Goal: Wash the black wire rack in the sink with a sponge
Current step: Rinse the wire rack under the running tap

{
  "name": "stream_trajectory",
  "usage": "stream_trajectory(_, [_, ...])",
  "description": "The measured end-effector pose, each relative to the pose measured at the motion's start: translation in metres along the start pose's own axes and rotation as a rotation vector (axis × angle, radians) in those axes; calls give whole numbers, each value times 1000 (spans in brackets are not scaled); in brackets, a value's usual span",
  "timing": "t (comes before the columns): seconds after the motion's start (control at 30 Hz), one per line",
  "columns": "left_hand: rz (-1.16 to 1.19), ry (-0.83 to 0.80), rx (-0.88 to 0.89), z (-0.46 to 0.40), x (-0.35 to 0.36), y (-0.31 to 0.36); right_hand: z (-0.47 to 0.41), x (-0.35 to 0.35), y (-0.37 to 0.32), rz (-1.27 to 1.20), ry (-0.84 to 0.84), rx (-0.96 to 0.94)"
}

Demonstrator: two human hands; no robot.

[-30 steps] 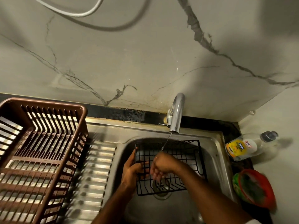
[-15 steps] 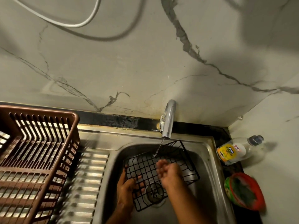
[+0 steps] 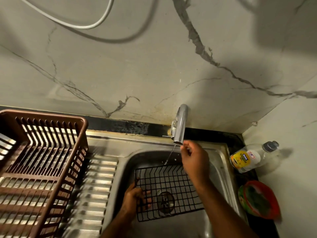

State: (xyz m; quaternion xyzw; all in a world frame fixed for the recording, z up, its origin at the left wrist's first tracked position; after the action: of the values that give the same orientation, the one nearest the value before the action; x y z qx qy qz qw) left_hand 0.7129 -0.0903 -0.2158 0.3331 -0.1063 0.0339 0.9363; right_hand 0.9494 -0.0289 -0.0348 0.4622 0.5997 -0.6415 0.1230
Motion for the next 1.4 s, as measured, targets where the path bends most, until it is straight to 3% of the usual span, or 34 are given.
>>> stream_trajectory(0.13, [-124, -81, -38, -6, 8, 14, -53, 21, -15, 110, -174, -141])
stream_trajectory(0.3, [-192, -129, -40, -17, 22, 32, -85, 88, -1, 161, -508, -116])
stream_trajectory(0.43, [-193, -137, -89, -26, 28, 32, -96, 123, 12, 230, -618, -97])
stream_trajectory(0.5, [-174, -125, -102, -28, 28, 30, -94, 114, -4, 308, -609, -226])
stream_trajectory(0.6, [-151, -128, -114, -32, 27, 25, -95, 87, -17, 221, -453, -372])
stream_trajectory(0.67, [-146, -120, -100, -34, 26, 26, -84, 68, -18, 262, -475, -304])
stream_trajectory(0.73, [-143, -128, -83, -35, 27, 27, -85, 37, -21, 313, -275, -261])
stream_trajectory(0.8, [-144, -135, -63, -31, 30, 30, -80, 12, -26, 242, -152, -344])
stream_trajectory(1.1, [-109, -125, -55, -24, 28, 34, -69, -2, -8, 116, -63, -317])
stream_trajectory(1.4, [-12, -52, 1, -8, 16, 17, 49, -35, 124, 223, -41, 138])
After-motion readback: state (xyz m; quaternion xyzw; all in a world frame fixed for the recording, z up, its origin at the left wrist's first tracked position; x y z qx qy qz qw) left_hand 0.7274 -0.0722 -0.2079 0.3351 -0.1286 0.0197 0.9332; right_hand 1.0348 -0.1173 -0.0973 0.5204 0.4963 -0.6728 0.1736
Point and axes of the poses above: each hand's wrist, its own z-axis away from the middle knuckle, its own x-axis out of the palm, y = z × x, the point moved 8 cm from there along -z, towards the middle knuckle, and after that the axes turned 2 degrees about -y, right-handed, at the moved point
